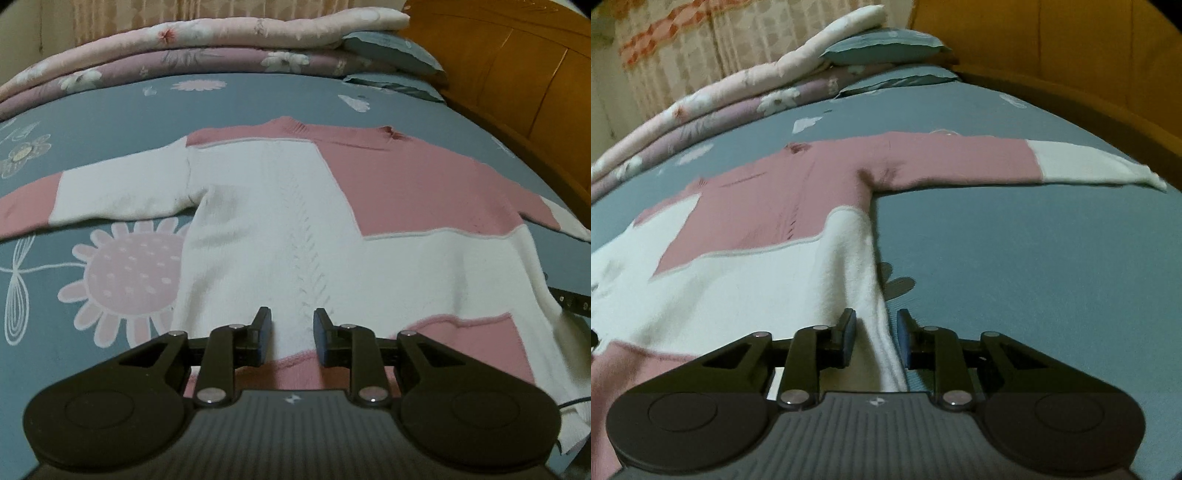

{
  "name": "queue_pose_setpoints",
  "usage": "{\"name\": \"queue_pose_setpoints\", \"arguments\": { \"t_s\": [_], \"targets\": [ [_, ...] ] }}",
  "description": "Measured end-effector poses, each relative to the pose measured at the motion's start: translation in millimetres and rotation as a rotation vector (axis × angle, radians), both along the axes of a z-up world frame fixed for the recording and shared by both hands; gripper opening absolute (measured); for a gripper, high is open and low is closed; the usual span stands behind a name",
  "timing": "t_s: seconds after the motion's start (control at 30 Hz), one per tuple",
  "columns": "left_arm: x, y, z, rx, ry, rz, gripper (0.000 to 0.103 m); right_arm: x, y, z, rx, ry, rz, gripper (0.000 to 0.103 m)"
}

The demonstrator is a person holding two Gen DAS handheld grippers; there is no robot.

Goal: Fold clothes

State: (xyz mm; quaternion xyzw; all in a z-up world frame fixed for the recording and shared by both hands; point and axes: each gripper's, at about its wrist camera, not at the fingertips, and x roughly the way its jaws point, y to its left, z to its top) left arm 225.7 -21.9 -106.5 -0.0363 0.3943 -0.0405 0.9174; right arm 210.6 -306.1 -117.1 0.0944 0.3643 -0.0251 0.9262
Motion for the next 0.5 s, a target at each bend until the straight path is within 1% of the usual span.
{"name": "queue_pose_setpoints", "arguments": {
  "t_s": [0.03,0.1,0.2,0.23,0.3,0.37,0.43,0.5],
  "targets": [
    [-0.4,-0.3,0.2,0.0,-0.001,-0.004,0.029,0.7,1.0,1.7,-0.006,0.013,0.033,0.014],
    [-1.0,-0.6,1.2,0.0,-0.004,-0.012,0.031,0.4,-4.0,8.6,0.018,0.022,0.082,0.012],
    [-1.5,1.1,1.7,-0.001,-0.003,-0.01,0.031,-7.6,-22.8,23.7,-0.012,0.0,0.042,0.012],
    [-1.6,1.8,1.8,-0.002,-0.003,-0.008,0.031,-10.4,-30.8,27.1,-0.02,-0.003,0.018,0.009],
    [-1.9,3.0,2.1,-0.003,-0.002,-0.006,0.031,-12.0,-44.6,27.3,-0.011,0.02,-0.019,0.0],
    [-2.2,4.3,2.3,-0.004,-0.001,-0.003,0.032,-12.5,-55.0,27.1,0.014,0.036,-0.039,0.002],
    [-2.3,5.5,2.9,-0.004,-0.002,-0.006,0.033,-12.6,-59.7,28.7,0.059,0.027,-0.027,0.01],
    [-1.8,6.5,2.5,0.001,-0.001,-0.004,0.036,-10.7,-64.0,32.4,0.099,0.01,-0.015,0.011]
  ]
}}
